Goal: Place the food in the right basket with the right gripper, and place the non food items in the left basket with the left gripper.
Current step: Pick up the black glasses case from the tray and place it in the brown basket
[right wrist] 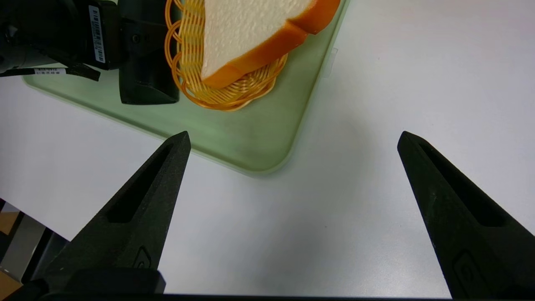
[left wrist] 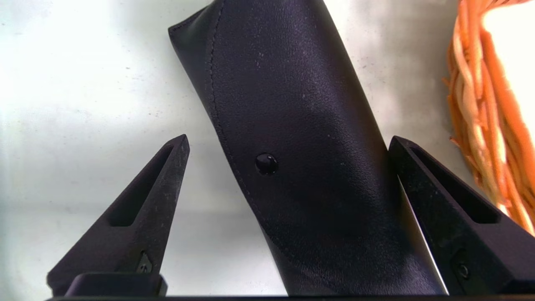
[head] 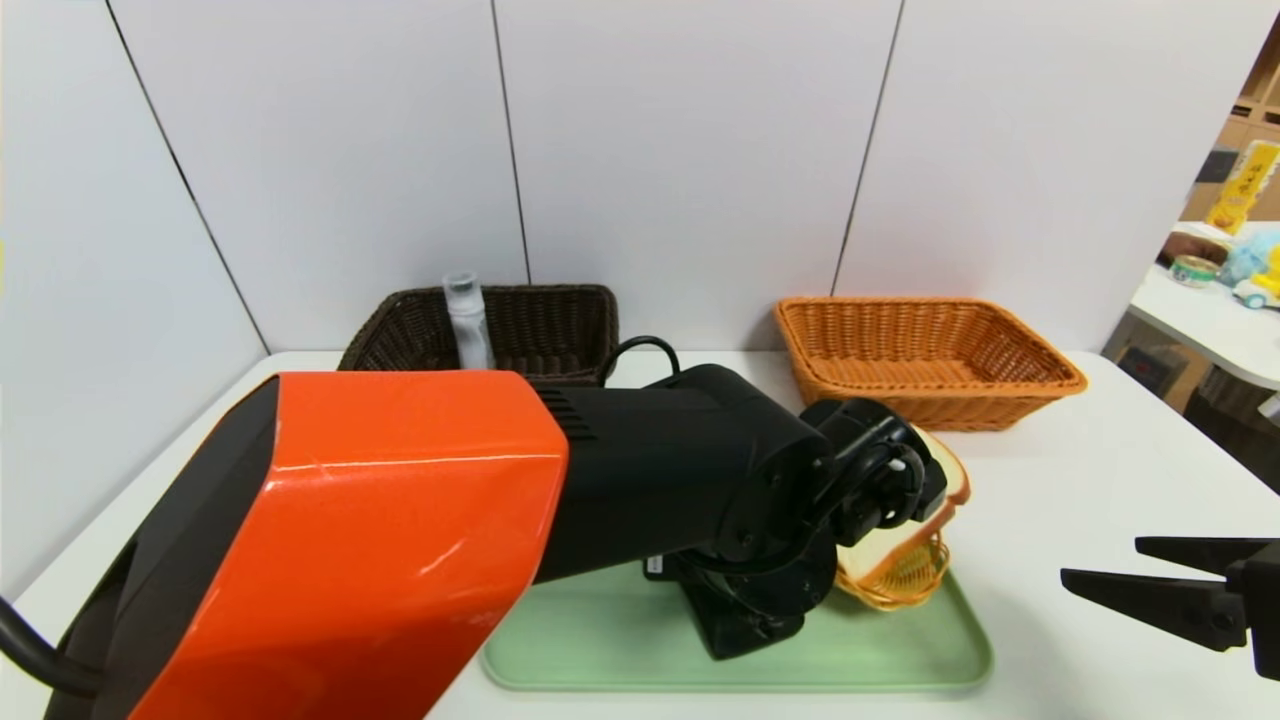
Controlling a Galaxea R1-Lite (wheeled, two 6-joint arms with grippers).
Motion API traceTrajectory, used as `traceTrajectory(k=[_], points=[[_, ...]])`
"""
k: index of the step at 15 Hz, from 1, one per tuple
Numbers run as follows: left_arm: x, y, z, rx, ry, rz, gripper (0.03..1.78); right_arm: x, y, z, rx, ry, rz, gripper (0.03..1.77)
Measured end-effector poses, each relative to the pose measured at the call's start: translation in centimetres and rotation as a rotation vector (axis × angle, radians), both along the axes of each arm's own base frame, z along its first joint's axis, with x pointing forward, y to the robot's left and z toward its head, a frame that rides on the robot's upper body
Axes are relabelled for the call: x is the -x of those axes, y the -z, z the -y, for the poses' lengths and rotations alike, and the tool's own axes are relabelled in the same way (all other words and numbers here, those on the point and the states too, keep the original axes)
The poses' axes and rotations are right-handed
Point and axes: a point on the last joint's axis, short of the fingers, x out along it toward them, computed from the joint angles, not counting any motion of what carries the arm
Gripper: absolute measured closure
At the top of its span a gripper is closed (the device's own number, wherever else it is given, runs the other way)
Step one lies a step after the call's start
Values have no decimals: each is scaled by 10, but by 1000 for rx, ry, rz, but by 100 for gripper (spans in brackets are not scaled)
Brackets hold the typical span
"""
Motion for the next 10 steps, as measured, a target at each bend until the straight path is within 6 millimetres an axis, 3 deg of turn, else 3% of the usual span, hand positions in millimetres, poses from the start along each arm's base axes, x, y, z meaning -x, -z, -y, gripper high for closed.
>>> traceTrajectory(k=[10], points=[[-10,-5,-8,69,13,-84,12,0,1,0,1,-2,-5,9]])
